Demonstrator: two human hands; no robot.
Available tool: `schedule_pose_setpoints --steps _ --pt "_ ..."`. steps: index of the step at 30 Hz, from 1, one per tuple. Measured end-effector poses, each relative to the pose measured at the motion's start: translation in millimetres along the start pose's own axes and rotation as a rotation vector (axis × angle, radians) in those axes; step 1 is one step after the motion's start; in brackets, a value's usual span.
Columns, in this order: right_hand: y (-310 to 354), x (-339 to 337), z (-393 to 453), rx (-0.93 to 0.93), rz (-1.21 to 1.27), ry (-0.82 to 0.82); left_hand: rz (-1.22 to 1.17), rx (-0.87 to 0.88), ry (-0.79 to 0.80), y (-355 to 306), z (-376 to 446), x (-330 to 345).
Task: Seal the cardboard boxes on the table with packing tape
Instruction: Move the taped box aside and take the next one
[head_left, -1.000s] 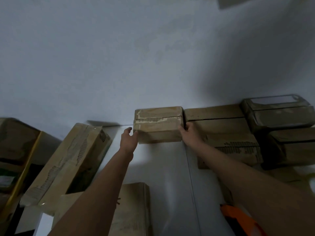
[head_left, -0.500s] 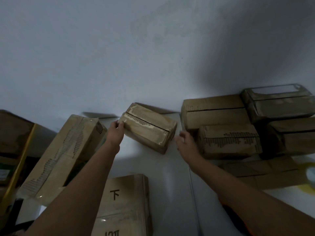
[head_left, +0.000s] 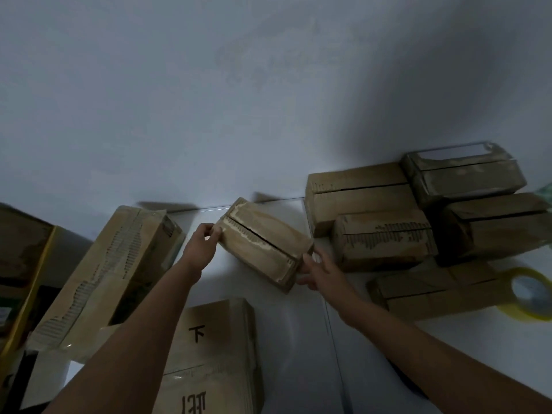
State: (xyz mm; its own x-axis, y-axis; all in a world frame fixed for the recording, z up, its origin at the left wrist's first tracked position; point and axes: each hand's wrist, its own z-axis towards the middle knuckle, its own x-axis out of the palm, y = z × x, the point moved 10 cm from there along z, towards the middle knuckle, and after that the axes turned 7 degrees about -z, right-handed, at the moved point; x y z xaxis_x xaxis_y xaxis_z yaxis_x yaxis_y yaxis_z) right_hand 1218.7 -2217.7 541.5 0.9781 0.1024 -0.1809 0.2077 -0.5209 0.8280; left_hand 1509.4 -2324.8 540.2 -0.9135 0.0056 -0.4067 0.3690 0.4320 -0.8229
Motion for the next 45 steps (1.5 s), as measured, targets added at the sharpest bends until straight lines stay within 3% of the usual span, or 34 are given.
schedule_pose_setpoints --steps 3,7,10,12,15,20,23,27,32,40,45 --pt "-14 -13 -16 0.033 -0.065 -0.016 0.040 0.014 0.096 -4 -10 12" --pt "8 -48 -19 -0.103 -0.374 -0.247 -0.010 0.039 -0.088 -22 -37 9" --pt "31 -39 -16 -0.179 -0.359 -0.181 -0.158 -0.004 -0.143 -28 -66 16" --pt "28 -28 -16 -0.143 -0.341 -0.084 -0.183 -0.010 -0.042 -34 -85 37" --pt "14 -28 -33 -0.117 -0.332 -0.064 -0.202 0.020 0.118 -48 -109 71" --pt "-28 -24 -72 -0.108 -0.277 -0.005 0.110 0.118 0.172 -51 -133 107" --pt "-47 -17 -92 -0.108 -0.262 0.069 0.522 0.136 0.165 -36 -154 130" --pt "-61 -35 -98 -0.078 -0.213 0.018 0.798 0.218 0.199 -26 -179 155" --pt "-67 -75 -97 -0.070 -0.226 -0.139 0.900 0.326 0.250 -27 -193 157" --pt "-67 -99 -114 -0.133 -0.356 -0.292 1.029 0.560 0.640 -9 -222 171" --pt "-80 -111 -132 -0.142 -0.387 -0.394 1.039 0.602 0.812 0 -228 173"
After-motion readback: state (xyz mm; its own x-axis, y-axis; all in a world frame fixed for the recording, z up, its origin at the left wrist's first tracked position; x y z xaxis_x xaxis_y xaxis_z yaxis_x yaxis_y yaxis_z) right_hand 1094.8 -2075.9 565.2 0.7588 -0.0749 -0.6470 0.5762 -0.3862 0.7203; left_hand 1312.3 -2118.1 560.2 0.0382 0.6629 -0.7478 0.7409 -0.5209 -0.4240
